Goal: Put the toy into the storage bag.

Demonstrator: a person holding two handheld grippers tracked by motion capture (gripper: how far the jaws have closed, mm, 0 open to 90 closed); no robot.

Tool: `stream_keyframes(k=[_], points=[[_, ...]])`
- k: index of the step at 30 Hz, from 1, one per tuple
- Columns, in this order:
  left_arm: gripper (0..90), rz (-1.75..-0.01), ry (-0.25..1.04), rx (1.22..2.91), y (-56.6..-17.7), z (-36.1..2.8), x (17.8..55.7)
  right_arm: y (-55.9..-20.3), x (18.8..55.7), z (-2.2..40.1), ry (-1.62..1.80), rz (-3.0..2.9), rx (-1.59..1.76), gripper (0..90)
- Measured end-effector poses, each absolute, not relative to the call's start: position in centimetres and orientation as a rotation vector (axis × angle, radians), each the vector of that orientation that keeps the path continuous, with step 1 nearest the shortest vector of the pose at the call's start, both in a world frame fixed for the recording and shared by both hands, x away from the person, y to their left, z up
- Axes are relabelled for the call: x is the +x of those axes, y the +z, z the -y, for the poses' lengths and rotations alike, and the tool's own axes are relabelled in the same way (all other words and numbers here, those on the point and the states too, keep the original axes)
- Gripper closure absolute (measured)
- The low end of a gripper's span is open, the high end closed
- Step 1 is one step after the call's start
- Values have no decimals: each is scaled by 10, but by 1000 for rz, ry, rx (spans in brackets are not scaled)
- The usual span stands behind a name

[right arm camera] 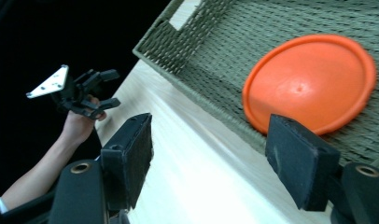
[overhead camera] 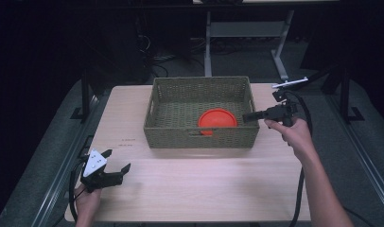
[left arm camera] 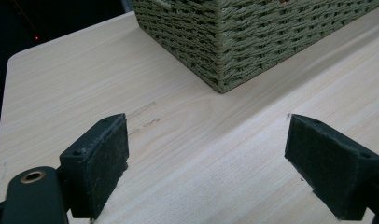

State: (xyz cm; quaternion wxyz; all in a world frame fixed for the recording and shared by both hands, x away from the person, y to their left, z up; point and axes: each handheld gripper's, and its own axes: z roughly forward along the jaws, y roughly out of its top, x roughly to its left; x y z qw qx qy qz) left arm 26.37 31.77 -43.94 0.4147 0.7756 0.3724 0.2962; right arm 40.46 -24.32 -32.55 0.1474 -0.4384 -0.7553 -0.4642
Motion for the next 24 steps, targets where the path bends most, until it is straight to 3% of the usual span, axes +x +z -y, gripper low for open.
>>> stream_keyframes(k=[24], points=[[130, -935, 745, 1952, -439, -316, 263, -338, 362, 256, -1405, 2158, -1144, 202]])
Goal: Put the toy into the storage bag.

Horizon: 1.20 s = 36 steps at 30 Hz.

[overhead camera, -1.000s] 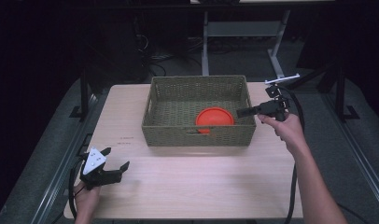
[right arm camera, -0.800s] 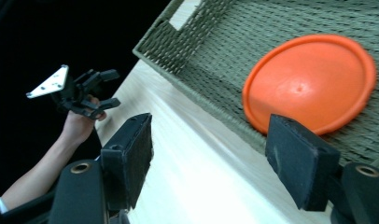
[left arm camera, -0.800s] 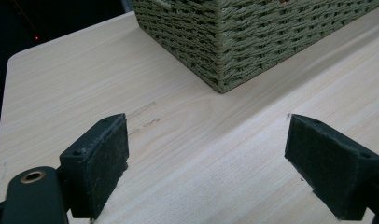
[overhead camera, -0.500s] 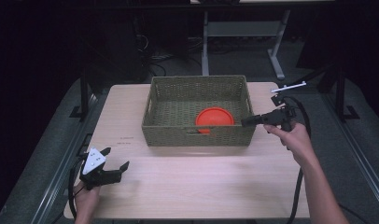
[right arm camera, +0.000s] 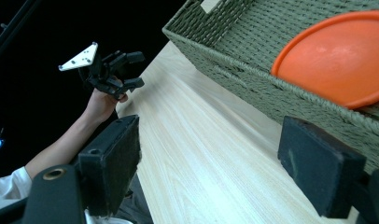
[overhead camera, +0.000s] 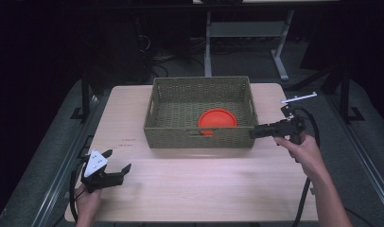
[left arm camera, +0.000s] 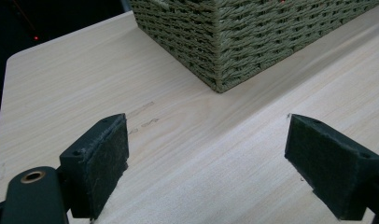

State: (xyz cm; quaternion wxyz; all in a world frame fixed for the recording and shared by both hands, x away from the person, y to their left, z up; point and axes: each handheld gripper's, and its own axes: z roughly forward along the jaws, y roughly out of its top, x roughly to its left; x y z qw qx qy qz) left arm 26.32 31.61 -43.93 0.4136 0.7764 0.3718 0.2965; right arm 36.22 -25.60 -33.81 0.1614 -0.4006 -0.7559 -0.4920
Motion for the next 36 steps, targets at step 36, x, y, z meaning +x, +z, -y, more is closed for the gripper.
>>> stream_keyframes(k=[36], points=[[130, -921, 737, 1949, -440, -312, 262, -413, 295, 303, -1491, 2082, -1207, 173]])
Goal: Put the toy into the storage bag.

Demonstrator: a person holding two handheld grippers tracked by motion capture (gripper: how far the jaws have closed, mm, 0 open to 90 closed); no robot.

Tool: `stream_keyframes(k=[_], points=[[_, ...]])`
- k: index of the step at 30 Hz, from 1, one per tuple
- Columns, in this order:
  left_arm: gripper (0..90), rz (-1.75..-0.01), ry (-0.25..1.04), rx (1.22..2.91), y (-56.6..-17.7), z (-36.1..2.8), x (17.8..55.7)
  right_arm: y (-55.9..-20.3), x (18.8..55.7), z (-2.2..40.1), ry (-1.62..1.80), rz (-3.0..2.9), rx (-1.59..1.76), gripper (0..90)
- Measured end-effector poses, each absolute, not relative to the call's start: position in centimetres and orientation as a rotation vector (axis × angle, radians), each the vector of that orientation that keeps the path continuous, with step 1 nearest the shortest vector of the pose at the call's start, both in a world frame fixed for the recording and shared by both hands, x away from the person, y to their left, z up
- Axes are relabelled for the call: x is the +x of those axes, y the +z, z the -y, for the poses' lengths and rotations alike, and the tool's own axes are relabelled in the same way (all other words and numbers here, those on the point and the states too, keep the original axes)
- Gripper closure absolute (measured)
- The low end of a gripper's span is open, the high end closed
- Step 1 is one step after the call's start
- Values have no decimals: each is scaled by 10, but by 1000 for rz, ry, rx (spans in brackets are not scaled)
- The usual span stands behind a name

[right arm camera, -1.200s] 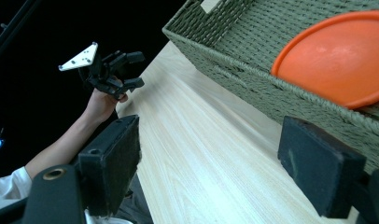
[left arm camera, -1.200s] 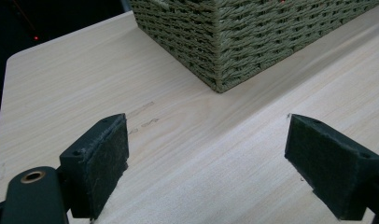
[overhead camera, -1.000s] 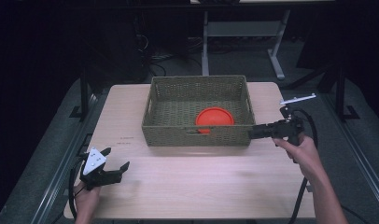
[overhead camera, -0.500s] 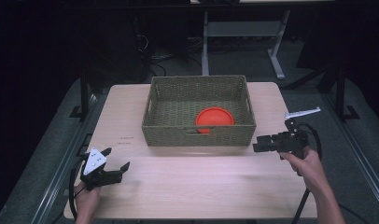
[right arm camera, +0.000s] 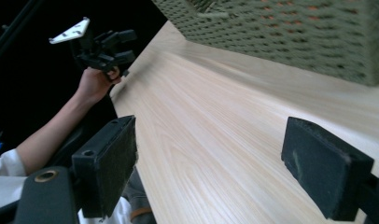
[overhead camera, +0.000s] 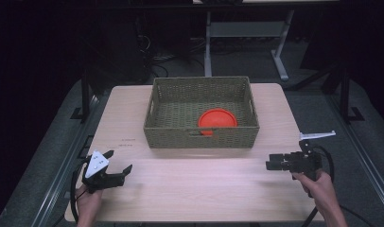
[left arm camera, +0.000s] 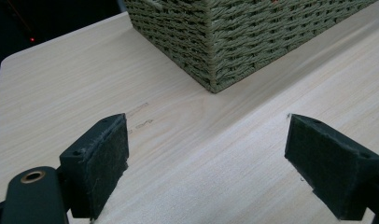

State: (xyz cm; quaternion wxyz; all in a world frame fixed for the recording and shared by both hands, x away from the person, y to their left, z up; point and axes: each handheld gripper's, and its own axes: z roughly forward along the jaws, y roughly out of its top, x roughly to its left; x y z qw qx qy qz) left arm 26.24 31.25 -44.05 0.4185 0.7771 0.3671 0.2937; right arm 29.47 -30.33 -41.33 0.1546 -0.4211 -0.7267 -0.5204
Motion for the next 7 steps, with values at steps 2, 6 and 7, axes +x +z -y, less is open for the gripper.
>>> stream_keyframes(k=[2, 6, 7], points=[[130, -915, 733, 1951, -441, -312, 263, -420, 287, 305, -1508, 2110, -1255, 174], [130, -909, 739, 1953, -440, -311, 262, -423, 279, 303, -1586, 2102, -1237, 173], [130, -907, 743, 1951, -440, -311, 262, -423, 276, 302, -1598, 2112, -1239, 173]])
